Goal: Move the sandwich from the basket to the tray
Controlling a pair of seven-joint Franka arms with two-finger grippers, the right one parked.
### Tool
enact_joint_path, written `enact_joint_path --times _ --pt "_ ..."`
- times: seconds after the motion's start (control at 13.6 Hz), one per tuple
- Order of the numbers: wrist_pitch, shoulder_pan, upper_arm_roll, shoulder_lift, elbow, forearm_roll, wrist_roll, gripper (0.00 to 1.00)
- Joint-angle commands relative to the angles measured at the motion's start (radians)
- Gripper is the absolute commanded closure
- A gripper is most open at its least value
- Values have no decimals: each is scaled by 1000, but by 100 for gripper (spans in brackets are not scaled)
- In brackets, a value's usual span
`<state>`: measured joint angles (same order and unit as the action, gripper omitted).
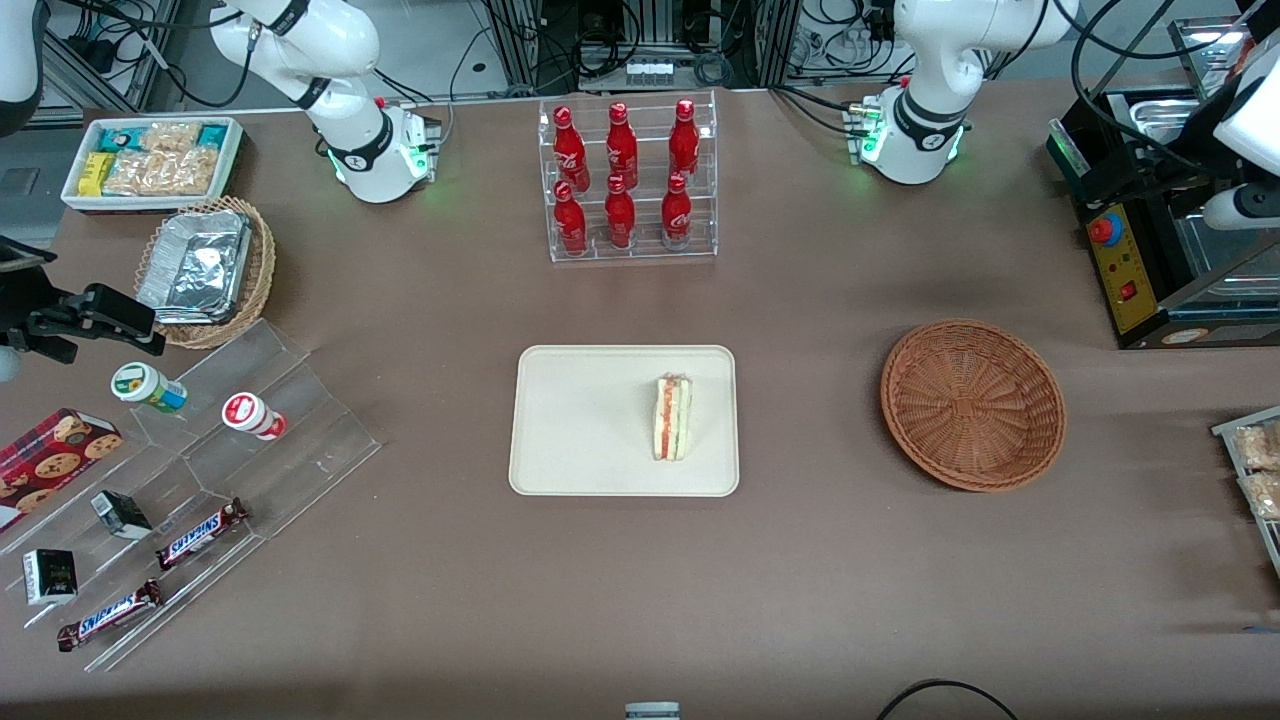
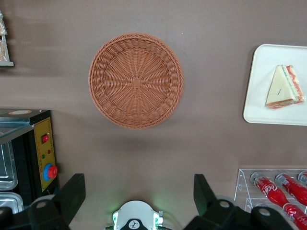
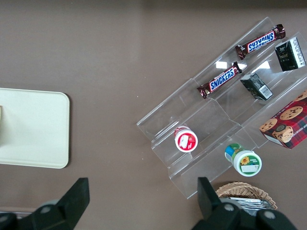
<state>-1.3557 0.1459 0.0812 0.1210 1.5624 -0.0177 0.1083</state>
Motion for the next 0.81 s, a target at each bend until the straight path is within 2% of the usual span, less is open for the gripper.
enact_joint_path --times 0.0,0.74 --pt "24 -11 -14 26 2 -5 -15 0" --pt "24 -11 -78 3 1 -2 -7 0"
